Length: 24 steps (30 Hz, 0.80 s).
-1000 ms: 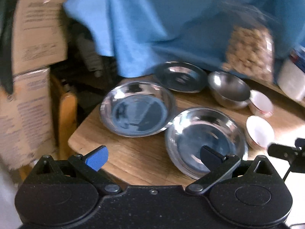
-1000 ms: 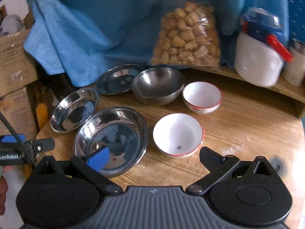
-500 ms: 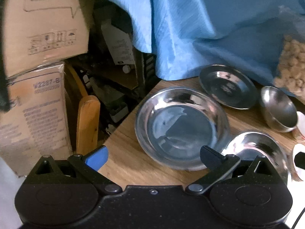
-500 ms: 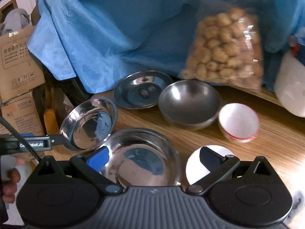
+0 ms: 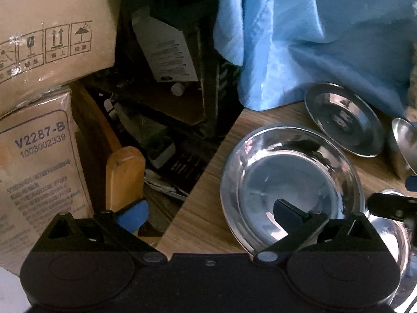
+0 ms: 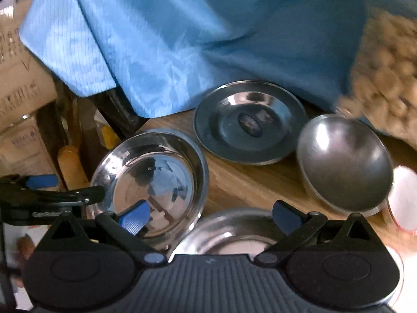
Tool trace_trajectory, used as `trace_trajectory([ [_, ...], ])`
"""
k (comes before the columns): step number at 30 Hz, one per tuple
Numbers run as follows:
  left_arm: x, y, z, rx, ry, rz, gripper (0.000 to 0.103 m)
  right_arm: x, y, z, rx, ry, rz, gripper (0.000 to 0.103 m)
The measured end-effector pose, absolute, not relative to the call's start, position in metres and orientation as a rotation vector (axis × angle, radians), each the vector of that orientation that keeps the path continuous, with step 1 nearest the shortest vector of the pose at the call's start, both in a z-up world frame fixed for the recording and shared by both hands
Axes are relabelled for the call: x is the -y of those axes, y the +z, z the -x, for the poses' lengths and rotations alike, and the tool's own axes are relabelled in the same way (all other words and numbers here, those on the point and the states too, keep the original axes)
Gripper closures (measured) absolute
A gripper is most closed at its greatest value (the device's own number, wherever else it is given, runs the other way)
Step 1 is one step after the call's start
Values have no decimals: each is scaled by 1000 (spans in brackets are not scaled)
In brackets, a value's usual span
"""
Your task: Organize plates and bowls
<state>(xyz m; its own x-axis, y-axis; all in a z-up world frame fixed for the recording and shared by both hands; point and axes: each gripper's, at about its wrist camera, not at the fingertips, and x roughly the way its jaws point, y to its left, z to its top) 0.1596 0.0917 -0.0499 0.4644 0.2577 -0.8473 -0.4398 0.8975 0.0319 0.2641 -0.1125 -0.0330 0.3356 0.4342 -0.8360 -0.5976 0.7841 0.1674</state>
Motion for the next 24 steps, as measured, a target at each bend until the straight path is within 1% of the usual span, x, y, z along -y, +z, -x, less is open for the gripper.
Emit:
trace_trajectory([
  [3, -98, -53, -161, -1009, 433, 220, 1, 101, -38, -270, -1030, 675, 201, 1],
  [6, -105, -59, -161, -1023, 429, 288, 1, 92, -43, -277, -1049, 669, 165, 11],
  [8, -108, -62, -163, -1026, 421, 324, 1, 88, -47, -280, -1062, 670, 150, 11],
  [10, -107, -63, -164, -1023, 415, 332, 1, 86, -52, -282, -1078, 655, 162, 18],
  [14, -105, -66, -169, -1034, 385, 329, 8, 85, -58, -285, -1095, 642, 154, 20],
  [16, -104, -67, -171, -1037, 376, 323, 10, 86, -61, -286, -1108, 622, 158, 27],
  [17, -104, -67, -172, -1037, 374, 321, 14, 86, -61, -285, -1115, 619, 160, 28],
  [19, -104, -67, -172, -1036, 368, 324, 18, 86, -64, -287, -1122, 613, 160, 36],
  [20, -104, -67, -173, -1037, 364, 323, 22, 86, -65, -288, -1127, 610, 158, 38],
  [21, -104, -68, -174, -1041, 361, 323, 27, 86, -66, -289, -1134, 609, 155, 43],
  [22, -104, -68, -174, -1044, 358, 327, 31, 86, -67, -290, -1142, 607, 151, 49],
  [23, -104, -70, -175, -1048, 356, 333, 37, 86, -68, -291, -1151, 603, 144, 51],
  [24, -105, -71, -175, -1053, 356, 342, 44, 87, -69, -291, -1155, 602, 139, 57],
])
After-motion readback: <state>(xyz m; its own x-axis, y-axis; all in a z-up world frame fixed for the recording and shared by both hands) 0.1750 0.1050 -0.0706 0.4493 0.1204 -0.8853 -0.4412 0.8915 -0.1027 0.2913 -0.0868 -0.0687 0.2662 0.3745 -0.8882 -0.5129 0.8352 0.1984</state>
